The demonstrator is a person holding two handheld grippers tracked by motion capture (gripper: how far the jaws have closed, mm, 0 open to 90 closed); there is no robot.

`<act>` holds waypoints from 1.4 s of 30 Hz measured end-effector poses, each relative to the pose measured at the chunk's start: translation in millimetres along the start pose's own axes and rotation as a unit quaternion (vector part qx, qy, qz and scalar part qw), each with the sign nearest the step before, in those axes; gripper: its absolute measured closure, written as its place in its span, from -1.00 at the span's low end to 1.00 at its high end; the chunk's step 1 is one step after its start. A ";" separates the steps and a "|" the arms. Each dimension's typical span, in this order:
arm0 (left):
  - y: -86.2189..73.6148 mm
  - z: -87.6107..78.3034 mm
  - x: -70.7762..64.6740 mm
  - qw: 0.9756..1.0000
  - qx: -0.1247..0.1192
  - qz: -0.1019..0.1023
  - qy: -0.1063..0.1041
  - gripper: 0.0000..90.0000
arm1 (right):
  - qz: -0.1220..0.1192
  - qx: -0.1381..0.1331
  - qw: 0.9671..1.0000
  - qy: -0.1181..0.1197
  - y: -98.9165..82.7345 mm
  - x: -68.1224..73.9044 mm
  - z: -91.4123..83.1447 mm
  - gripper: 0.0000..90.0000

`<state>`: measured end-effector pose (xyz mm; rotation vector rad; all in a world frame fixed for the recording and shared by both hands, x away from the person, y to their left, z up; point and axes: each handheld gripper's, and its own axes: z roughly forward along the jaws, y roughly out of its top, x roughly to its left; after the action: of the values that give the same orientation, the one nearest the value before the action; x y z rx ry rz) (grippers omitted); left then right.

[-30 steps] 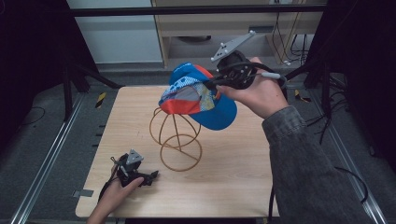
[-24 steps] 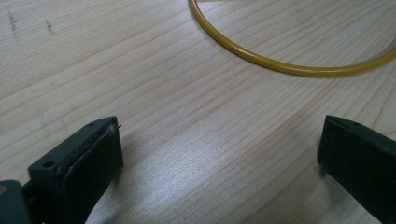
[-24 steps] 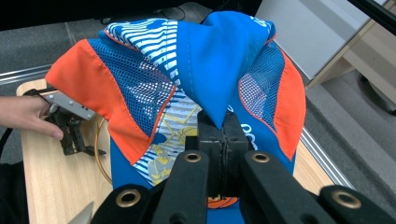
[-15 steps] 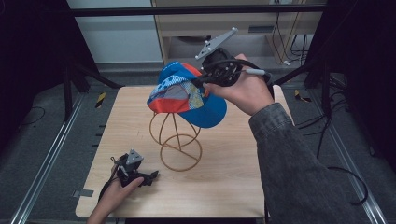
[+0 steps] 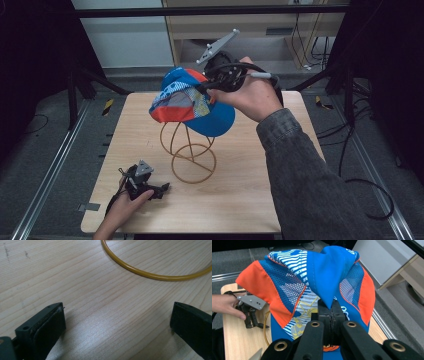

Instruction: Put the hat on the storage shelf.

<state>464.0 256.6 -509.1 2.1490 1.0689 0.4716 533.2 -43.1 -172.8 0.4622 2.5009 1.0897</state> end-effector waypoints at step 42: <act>0.0 0.0 -0.1 1.000 0.000 0.000 0.000 -1.00 | -0.016 0.048 0.998 0.031 2.3 18.6 60.3 1.00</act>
<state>463.9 256.6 -509.1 2.1486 1.0684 0.4712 544.9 4.2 -213.0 0.4189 2.6149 0.9901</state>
